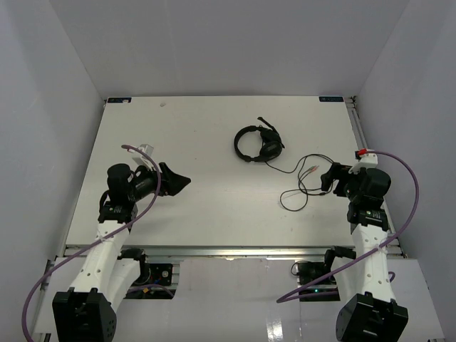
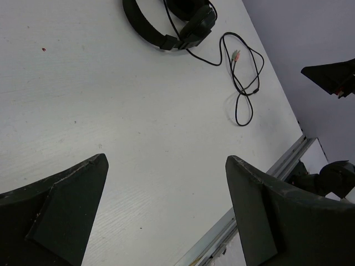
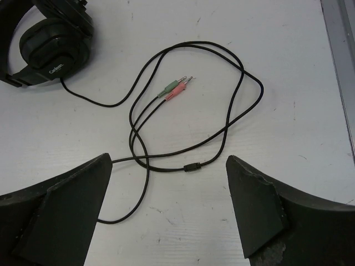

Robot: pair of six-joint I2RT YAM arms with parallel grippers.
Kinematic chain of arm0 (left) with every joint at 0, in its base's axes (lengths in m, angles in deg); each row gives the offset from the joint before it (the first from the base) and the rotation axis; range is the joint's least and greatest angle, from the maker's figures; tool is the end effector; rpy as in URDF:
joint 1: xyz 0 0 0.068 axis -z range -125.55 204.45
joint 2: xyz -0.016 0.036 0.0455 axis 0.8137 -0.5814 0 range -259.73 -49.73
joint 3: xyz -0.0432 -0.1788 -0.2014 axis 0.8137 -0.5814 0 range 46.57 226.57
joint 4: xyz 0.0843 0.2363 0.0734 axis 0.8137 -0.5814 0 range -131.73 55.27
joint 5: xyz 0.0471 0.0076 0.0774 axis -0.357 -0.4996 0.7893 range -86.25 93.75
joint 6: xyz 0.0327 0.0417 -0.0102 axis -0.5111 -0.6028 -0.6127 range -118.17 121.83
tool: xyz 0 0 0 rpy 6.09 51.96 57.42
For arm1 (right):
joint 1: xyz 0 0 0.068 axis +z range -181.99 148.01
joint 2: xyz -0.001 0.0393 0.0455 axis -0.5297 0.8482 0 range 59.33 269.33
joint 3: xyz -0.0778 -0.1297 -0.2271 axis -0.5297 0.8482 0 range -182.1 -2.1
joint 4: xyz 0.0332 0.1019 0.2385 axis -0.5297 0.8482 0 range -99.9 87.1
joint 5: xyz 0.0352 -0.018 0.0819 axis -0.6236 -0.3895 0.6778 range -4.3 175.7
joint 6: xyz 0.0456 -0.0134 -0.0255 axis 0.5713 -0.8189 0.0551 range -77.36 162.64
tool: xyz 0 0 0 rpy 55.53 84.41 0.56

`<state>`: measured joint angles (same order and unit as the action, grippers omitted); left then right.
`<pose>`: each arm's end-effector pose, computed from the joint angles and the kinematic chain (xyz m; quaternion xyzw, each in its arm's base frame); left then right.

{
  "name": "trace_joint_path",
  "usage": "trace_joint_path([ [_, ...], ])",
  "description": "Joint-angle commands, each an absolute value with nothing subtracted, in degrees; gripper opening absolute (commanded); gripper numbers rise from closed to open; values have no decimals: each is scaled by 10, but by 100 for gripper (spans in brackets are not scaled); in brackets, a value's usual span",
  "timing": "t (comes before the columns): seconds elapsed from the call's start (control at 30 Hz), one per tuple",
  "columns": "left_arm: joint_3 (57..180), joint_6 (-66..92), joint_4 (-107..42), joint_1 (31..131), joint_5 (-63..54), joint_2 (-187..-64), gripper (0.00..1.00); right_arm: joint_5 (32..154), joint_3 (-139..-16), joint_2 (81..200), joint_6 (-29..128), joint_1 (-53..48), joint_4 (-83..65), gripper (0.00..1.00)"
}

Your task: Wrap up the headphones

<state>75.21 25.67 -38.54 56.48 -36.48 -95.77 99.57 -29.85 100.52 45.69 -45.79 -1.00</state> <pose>0.1818 -0.0294 0.2508 0.0441 0.7976 -0.3953 0.4534 0.1710 -0.0332 0.2476 0.0544 0.8255 0.0481 0.5596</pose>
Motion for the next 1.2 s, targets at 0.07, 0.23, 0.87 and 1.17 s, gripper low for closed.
trace_joint_path([
  [0.07,775,302,-386,567,-373,-981,98,1077,-322,1001,407,-463,-16,90],
  [0.23,818,338,-387,590,-369,-1053,98,1305,-344,1023,167,-455,89,90],
  [0.87,1593,311,-819,833,90,-1729,81,1438,-365,1105,-2,-445,174,88],
  [1.17,1762,311,-814,856,72,-1863,72,1448,-367,1102,-2,-447,173,88],
])
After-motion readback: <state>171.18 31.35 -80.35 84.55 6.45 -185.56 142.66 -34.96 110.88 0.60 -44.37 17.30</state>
